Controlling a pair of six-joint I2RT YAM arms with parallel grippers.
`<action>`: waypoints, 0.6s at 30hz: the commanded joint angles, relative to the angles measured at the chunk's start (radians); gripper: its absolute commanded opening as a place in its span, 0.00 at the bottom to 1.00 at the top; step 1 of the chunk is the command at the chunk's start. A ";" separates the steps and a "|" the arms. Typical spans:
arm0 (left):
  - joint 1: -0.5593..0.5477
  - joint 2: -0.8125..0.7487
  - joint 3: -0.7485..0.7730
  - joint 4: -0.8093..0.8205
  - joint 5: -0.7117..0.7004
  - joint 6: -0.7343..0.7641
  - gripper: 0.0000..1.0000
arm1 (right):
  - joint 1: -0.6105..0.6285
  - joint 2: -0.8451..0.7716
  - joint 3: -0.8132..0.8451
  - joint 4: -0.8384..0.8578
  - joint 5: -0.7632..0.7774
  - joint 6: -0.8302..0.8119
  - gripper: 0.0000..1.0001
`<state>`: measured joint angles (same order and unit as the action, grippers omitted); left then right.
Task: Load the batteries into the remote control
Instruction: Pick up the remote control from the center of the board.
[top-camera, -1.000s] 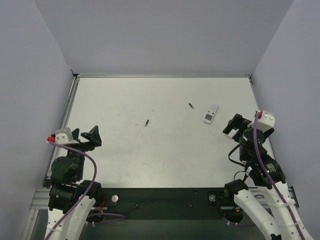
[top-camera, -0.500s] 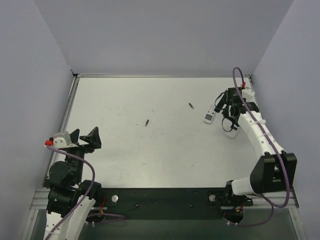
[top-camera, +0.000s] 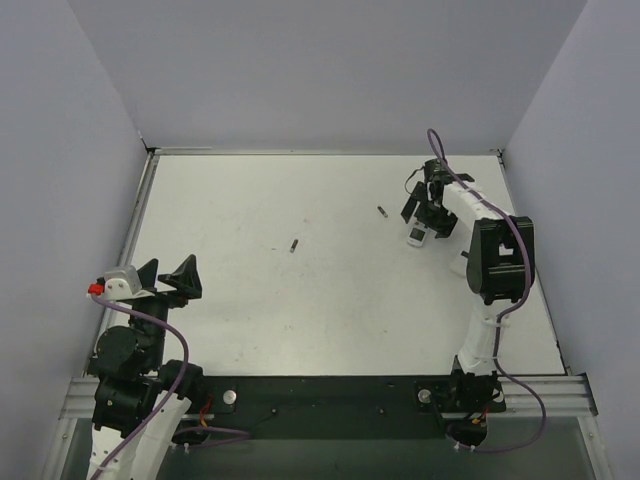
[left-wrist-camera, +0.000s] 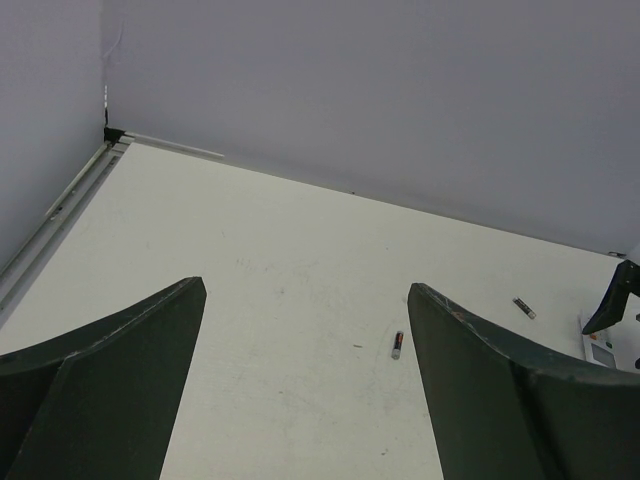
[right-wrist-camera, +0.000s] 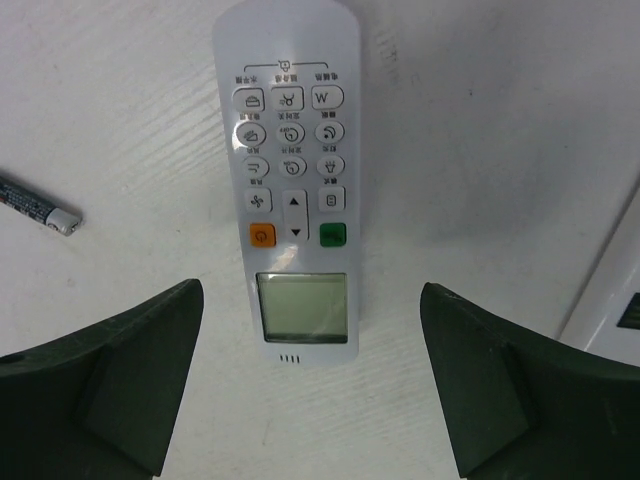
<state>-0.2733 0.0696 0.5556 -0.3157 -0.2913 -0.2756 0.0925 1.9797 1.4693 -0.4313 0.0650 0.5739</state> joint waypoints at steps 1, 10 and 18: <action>-0.003 -0.007 0.006 0.024 -0.011 0.016 0.93 | 0.012 0.044 0.091 -0.049 -0.018 -0.022 0.83; -0.003 -0.005 0.006 0.029 -0.005 0.016 0.93 | 0.016 0.140 0.125 -0.101 0.004 -0.040 0.61; -0.001 0.010 -0.003 0.039 0.040 -0.003 0.93 | 0.039 0.044 0.008 -0.066 0.022 -0.051 0.24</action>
<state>-0.2737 0.0685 0.5556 -0.3153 -0.2874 -0.2745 0.1028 2.1143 1.5547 -0.4683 0.0570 0.5274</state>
